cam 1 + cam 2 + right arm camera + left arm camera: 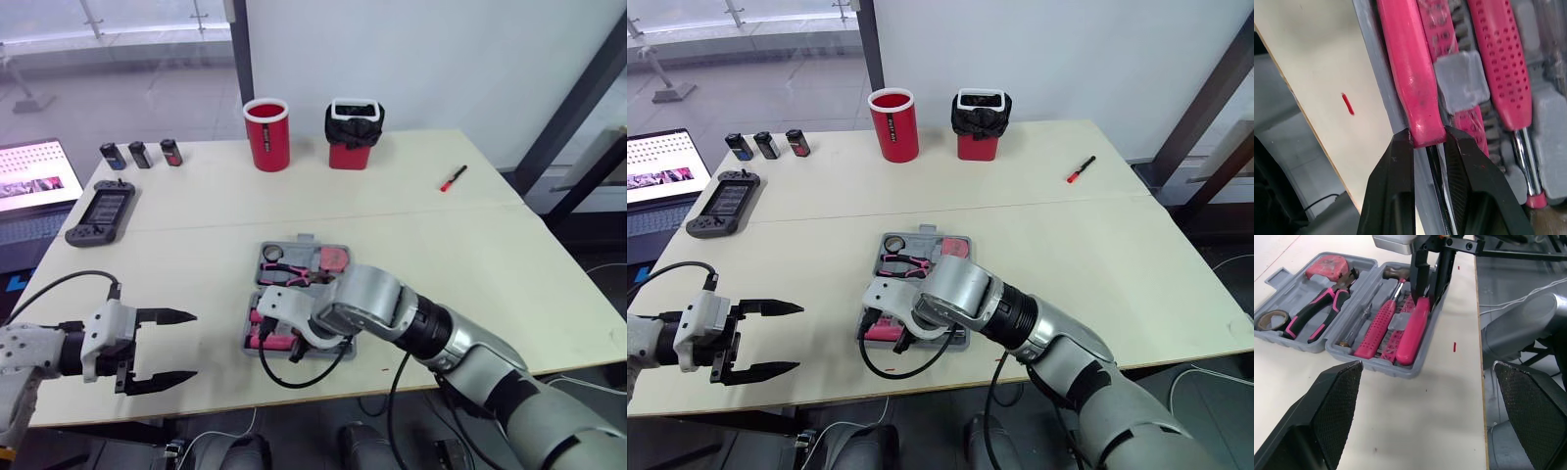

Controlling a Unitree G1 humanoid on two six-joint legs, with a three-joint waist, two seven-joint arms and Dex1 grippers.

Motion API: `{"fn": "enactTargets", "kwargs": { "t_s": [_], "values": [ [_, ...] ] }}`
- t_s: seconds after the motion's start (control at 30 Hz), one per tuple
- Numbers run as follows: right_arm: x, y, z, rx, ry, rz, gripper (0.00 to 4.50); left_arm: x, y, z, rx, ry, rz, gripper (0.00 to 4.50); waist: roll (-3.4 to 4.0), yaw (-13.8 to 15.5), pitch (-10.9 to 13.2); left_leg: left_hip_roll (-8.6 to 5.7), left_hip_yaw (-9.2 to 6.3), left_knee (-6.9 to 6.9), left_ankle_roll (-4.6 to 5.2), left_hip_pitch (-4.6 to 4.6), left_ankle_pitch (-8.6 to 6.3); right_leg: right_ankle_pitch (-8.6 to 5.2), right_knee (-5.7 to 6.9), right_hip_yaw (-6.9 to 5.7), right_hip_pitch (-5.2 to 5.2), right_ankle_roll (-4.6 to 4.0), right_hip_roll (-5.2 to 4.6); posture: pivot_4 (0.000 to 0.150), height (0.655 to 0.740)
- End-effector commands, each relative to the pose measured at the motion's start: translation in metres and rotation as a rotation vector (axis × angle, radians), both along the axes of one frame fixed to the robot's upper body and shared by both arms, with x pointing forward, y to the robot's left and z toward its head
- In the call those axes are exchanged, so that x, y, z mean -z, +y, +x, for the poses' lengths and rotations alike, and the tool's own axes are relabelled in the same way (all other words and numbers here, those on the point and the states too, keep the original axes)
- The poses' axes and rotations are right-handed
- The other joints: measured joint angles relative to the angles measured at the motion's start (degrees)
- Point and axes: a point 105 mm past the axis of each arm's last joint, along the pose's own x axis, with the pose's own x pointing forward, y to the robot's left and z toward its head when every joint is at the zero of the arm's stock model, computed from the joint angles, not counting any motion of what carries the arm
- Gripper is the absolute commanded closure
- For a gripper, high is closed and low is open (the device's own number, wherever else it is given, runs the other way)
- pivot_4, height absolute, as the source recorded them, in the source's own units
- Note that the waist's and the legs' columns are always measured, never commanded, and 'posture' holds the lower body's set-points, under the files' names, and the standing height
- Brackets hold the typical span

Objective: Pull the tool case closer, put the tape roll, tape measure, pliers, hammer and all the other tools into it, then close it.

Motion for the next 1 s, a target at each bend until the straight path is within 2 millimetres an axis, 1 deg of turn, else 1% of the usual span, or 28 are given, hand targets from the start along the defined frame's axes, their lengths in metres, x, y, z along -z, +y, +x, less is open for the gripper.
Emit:
{"fn": "enactTargets", "kwargs": {
  "t_s": [0.03, 0.37, 0.53, 0.6, 0.67, 0.7, 0.73, 0.77, 0.83, 1.0],
  "values": [
    [-0.003, 0.008, -0.002, -0.021, -0.014, 0.011, 4.15, -0.006, -0.002, 0.000, 0.008, -0.027, -0.007, 0.00, 0.00, 0.0, 0.0, 0.01, 0.00, 0.00, 0.00, 0.00, 0.00, 0.00, 0.00, 0.00, 0.00, 0.00, 0.01, 0.150, 0.7387],
    [0.002, 0.017, 0.004, -0.007, -0.023, 0.028, 4.15, -0.006, -0.002, -0.001, -0.002, -0.028, -0.007, 0.00, -0.01, -0.1, 0.0, 0.05, 0.00, 0.01, 0.00, 0.04, 0.00, 0.02, 0.03, 0.00, 0.00, -0.03, 0.06, 0.150, 0.7387],
    [0.005, 0.015, 0.004, -0.012, -0.023, 0.022, 4.15, -0.007, -0.002, 0.000, -0.009, -0.030, -0.006, 0.00, -0.01, -0.1, 0.0, 0.21, -0.01, 0.01, 0.00, 0.08, 0.00, 0.05, 0.06, 0.01, 0.00, -0.18, 0.27, 0.150, 0.7387],
    [0.005, 0.017, 0.001, -0.022, -0.017, 0.026, 3.12, -0.007, -0.001, -0.001, -0.011, -0.030, -0.005, 0.00, -0.02, -0.1, 0.0, 0.29, -0.03, 0.01, 0.00, 0.08, 0.00, 0.08, 0.06, 0.03, 0.00, -0.23, 0.38, 0.150, 0.7387],
    [0.006, 0.018, 0.001, -0.026, -0.015, 0.029, 2.35, -0.007, -0.001, 0.000, -0.014, -0.030, -0.004, 0.00, -0.02, 0.0, 0.0, 0.32, -0.05, 0.00, 0.00, 0.07, 0.00, 0.08, 0.06, 0.04, -0.02, -0.25, 0.41, 0.150, 0.7387],
    [0.006, 0.018, 0.001, -0.025, -0.016, 0.028, 1.76, -0.007, -0.001, 0.000, -0.015, -0.031, -0.004, 0.00, -0.02, -0.1, 0.0, 0.33, -0.04, 0.00, 0.00, 0.07, 0.00, 0.08, 0.06, 0.04, -0.03, -0.25, 0.43, 0.150, 0.7387],
    [0.006, 0.018, 0.002, -0.025, -0.018, 0.028, 1.44, -0.007, -0.001, 0.000, -0.016, -0.031, -0.004, 0.00, -0.02, -0.1, 0.0, 0.35, -0.05, -0.01, 0.00, 0.07, 0.00, 0.08, 0.06, 0.05, -0.03, -0.25, 0.45, 0.150, 0.7387],
    [0.006, 0.018, 0.002, -0.023, -0.020, 0.029, 0.76, -0.007, -0.001, 0.000, -0.017, -0.031, -0.005, 0.00, -0.02, -0.1, 0.0, 0.36, -0.04, -0.02, 0.00, 0.07, 0.00, 0.08, 0.06, 0.05, -0.04, -0.24, 0.47, 0.150, 0.7387],
    [0.004, 0.017, 0.004, -0.015, -0.026, 0.037, 0.01, -0.006, -0.002, 0.001, -0.016, -0.031, -0.005, 0.00, -0.02, -0.1, 0.0, 0.38, -0.05, -0.05, 0.00, 0.07, 0.00, 0.10, 0.06, 0.06, -0.07, -0.22, 0.51, 0.150, 0.7387],
    [-0.007, 0.019, 0.003, -0.024, -0.028, 0.087, 0.01, -0.007, -0.001, 0.002, -0.018, -0.033, -0.004, 0.00, -0.02, -0.1, 0.0, 0.44, -0.08, -0.12, 0.00, 0.06, 0.00, 0.09, 0.07, 0.05, -0.11, -0.24, 0.60, 0.150, 0.7387]
  ]
}}
